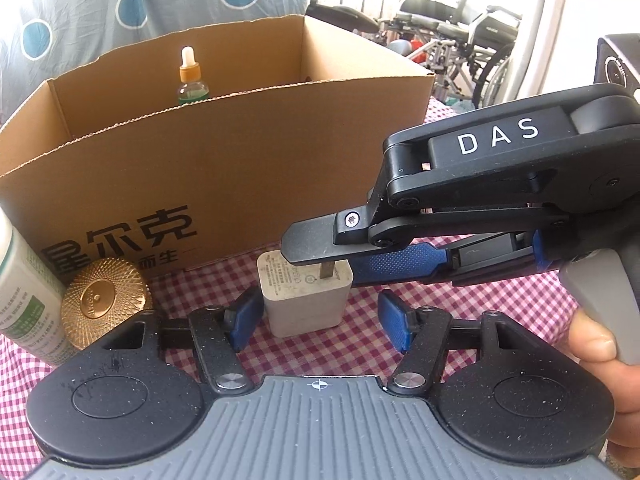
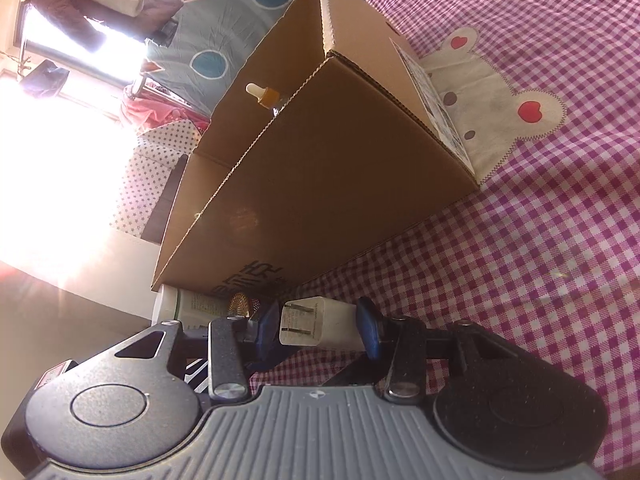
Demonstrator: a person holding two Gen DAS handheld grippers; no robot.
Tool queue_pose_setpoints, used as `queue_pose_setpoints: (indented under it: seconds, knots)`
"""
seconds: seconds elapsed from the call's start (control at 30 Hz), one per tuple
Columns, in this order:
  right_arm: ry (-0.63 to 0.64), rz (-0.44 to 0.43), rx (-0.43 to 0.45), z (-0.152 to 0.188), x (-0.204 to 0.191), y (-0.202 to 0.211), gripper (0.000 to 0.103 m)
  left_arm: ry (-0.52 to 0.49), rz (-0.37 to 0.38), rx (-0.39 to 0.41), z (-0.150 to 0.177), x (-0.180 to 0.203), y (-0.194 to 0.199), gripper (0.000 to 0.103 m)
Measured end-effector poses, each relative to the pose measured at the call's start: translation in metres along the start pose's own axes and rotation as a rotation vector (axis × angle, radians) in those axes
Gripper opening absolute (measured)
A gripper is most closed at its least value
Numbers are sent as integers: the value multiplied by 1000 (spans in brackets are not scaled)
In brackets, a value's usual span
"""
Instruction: Organize rigid objects
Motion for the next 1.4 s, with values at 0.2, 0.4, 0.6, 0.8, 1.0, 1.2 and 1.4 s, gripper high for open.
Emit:
queue_pose_setpoints:
  seconds: [0.2, 0.4, 0.6, 0.8, 1.0, 1.2, 1.4]
  knots:
    - [-3, 11, 8, 3, 8, 8, 46, -14, 8, -6, -1, 7, -4, 64]
    - [5, 19, 9, 2, 11, 11, 46, -15, 8, -7, -2, 7, -5, 64]
    - [8, 23, 7, 3, 9, 8, 46, -20, 6, -7, -1, 8, -5, 64]
    - [10, 24, 7, 2, 9, 9, 46, -17, 9, -8, -1, 8, -5, 64]
    - [16, 26, 5, 2, 9, 7, 46, -16, 9, -8, -2, 7, -5, 65]
    - [14, 26, 3, 2, 10, 7, 46, -15, 9, -8, -1, 8, -4, 65]
    - [14, 26, 3, 1, 11, 7, 47, -17, 8, -9, -2, 8, -4, 65]
Point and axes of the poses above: each gripper's, at about its wrist camera, not at the fingertips, and y roughly against the way its jaws point, x to its right, z to its underside, the point moved 3 cm from there along -y, roughly the way its jaws point, and after that the axes turned 9 degrees about z, right-handed, at the moved point
